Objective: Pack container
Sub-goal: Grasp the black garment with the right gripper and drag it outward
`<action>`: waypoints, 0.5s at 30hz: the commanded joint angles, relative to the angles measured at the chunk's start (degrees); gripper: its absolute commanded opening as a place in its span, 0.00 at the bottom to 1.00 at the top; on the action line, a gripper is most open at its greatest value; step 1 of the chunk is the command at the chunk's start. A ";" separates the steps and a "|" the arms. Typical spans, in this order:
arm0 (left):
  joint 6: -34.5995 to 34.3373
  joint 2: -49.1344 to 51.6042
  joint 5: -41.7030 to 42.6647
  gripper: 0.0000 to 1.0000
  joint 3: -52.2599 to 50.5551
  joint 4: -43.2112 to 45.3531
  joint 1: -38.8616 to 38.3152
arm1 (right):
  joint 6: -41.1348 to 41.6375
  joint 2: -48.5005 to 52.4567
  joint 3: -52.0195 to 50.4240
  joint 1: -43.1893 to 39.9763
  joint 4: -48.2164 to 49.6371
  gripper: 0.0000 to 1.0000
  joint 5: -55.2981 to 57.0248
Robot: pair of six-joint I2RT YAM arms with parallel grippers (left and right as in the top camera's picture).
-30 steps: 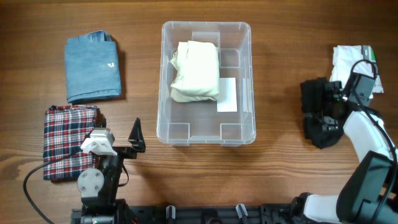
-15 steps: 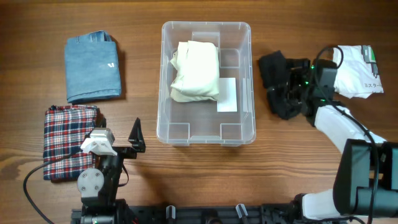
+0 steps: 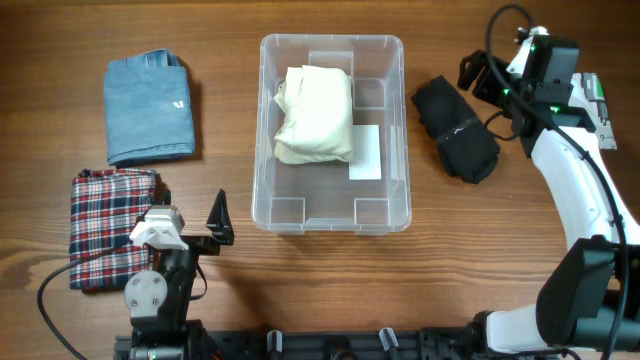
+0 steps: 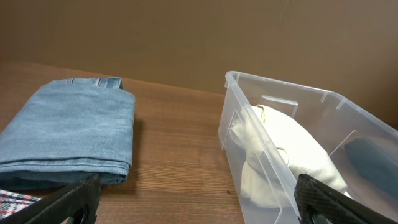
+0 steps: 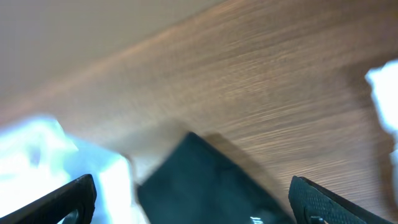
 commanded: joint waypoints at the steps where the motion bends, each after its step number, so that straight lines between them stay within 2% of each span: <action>1: 1.14 -0.09 0.26 1.00 -0.33 -0.02 0.52 | -21.64 0.81 0.33 -0.13 -1.53 0.99 1.51; 3: 1.14 -0.09 0.26 1.00 -0.33 -0.02 0.52 | -25.22 1.81 0.09 -0.15 0.52 1.00 3.93; 7: 1.14 -0.09 0.26 1.00 -0.33 -0.02 0.52 | -26.62 4.33 0.09 -0.15 2.56 0.99 6.56; 8: 1.14 -0.09 0.26 1.00 -0.33 -0.02 0.52 | -28.41 5.03 0.09 -0.15 2.47 0.92 6.60; 10: 1.14 -0.09 0.28 1.00 -0.33 -0.02 0.52 | -31.54 6.58 0.09 -0.13 1.53 0.89 6.78; 11: 1.14 -0.09 0.26 1.00 -0.33 -0.02 0.52 | -32.76 7.10 0.09 -0.13 1.14 0.89 6.75; 13: 1.14 -0.09 0.28 1.00 -0.33 -0.02 0.52 | -35.71 8.55 0.09 -0.13 0.11 0.97 6.71; 15: 1.14 -0.09 0.28 1.00 -0.33 -0.02 0.52 | -37.11 9.55 0.09 -0.13 -0.66 1.00 6.16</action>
